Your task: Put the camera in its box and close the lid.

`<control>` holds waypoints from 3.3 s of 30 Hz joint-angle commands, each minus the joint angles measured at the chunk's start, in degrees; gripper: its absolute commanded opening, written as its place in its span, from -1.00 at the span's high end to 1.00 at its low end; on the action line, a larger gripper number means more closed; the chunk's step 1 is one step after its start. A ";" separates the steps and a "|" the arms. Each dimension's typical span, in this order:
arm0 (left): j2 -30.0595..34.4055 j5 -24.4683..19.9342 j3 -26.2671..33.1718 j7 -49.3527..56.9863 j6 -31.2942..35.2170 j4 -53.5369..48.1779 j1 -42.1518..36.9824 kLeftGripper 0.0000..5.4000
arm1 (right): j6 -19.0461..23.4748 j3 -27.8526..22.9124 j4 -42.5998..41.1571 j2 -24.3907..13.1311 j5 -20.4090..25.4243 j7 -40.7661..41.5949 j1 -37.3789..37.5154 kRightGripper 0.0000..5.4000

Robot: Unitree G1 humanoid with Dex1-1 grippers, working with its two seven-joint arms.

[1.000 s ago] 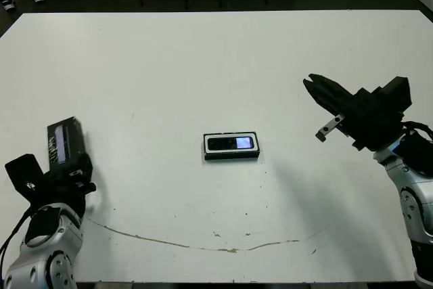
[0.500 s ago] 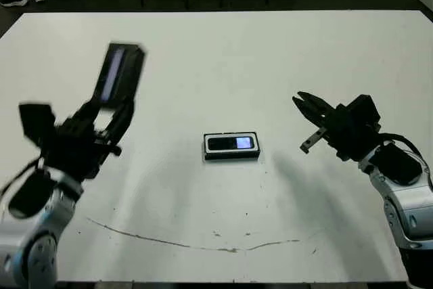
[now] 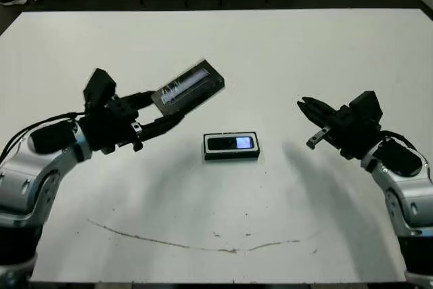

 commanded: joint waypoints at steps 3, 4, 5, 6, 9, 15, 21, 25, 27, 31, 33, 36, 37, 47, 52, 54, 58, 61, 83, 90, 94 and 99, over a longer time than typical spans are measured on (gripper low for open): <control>2.20 2.93 -5.16 -7.37 -1.38 7.91 -5.84 0.04 | 4.16 -2.91 1.50 0.80 5.44 0.86 -1.56 1.00; 1.97 3.45 -5.82 -8.19 -1.84 9.46 -6.72 0.04 | 3.70 -3.07 1.52 0.81 5.56 0.81 -1.71 1.00; 1.67 3.84 -6.44 -8.97 -1.99 11.07 -7.62 0.04 | 3.41 -3.20 1.43 0.82 5.72 0.75 -1.80 1.00; 1.43 4.33 -7.15 -9.76 -2.12 12.72 -8.57 0.04 | 3.45 -3.27 1.09 0.81 5.86 0.59 -1.82 1.00; 0.37 5.14 -8.44 -11.90 -3.10 17.43 -10.77 0.04 | 4.43 -3.39 -0.37 0.75 6.25 0.08 -1.57 1.00; -2.56 6.33 -9.66 -14.64 -4.71 26.39 -14.06 0.04 | 4.92 -3.05 -1.64 0.51 6.04 -0.10 -1.21 1.00; -5.33 7.98 -9.66 -15.70 -7.88 34.82 -16.23 0.04 | 6.70 -2.74 -2.96 0.06 6.17 -0.12 -0.93 1.00; -7.30 7.73 -8.84 -18.09 -8.62 41.38 -18.06 0.04 | 6.85 -2.48 -3.69 -0.07 6.07 0.32 -0.80 1.00; -8.10 7.82 -8.61 -18.94 -8.83 43.62 -18.75 0.04 | 7.32 -2.39 -4.15 -0.14 6.14 0.24 -0.76 1.00; -9.39 8.26 -8.61 -21.27 -8.48 47.83 -20.39 0.04 | 7.82 -2.39 -4.88 -0.23 6.22 0.29 -0.57 1.00; -9.89 8.69 -8.78 -21.69 -8.29 49.19 -20.85 0.04 | 7.67 -2.39 -4.90 -0.38 6.12 0.52 -0.52 1.00; -10.65 9.10 -8.92 -22.59 -8.25 50.74 -21.15 0.04 | 7.62 -2.24 -5.29 -0.77 5.60 0.43 -0.31 1.00; -10.89 9.26 -8.98 -23.14 -8.30 51.31 -21.29 0.04 | 7.54 -2.19 -5.41 -0.92 5.52 0.56 -0.27 1.00; -12.16 10.82 -9.61 -28.73 -9.21 54.07 -22.19 0.04 | 7.76 -2.20 -6.25 -1.06 5.42 0.44 0.03 1.00; -12.82 11.74 -10.23 -31.04 -11.35 54.89 -22.08 0.04 | 7.52 -2.07 -6.18 -1.43 4.90 0.73 0.05 1.00; -13.24 11.96 -10.44 -31.58 -11.07 55.14 -22.06 0.04 | 7.05 -2.05 -6.21 -1.68 4.43 0.80 0.11 1.00; -14.13 12.24 -10.85 -33.21 -10.70 56.22 -22.45 0.04 | 7.12 -2.24 -6.46 -1.97 4.31 0.76 0.10 1.00; -14.83 12.92 -11.08 -33.38 -11.90 56.87 -22.49 0.04 | 7.42 -2.36 -6.16 -1.88 5.00 1.03 -0.09 1.00; -16.87 18.14 -13.99 -30.98 -20.41 57.83 -20.26 0.04 | 9.76 -2.10 -6.89 -1.91 4.48 -0.19 -0.67 1.00; -15.99 19.91 -15.82 -29.88 -21.67 56.97 -19.77 0.04 | 8.75 -1.99 -6.59 -1.90 4.18 0.29 -0.60 1.00; -16.23 20.55 -16.67 -29.17 -21.49 58.66 -20.00 0.04 | 9.98 -1.97 -7.44 -1.79 4.18 -0.41 -0.55 1.00; -16.68 21.28 -17.31 -27.40 -21.84 59.78 -20.02 0.04 | 10.10 -2.07 -7.48 -1.87 4.24 -0.45 -0.55 1.00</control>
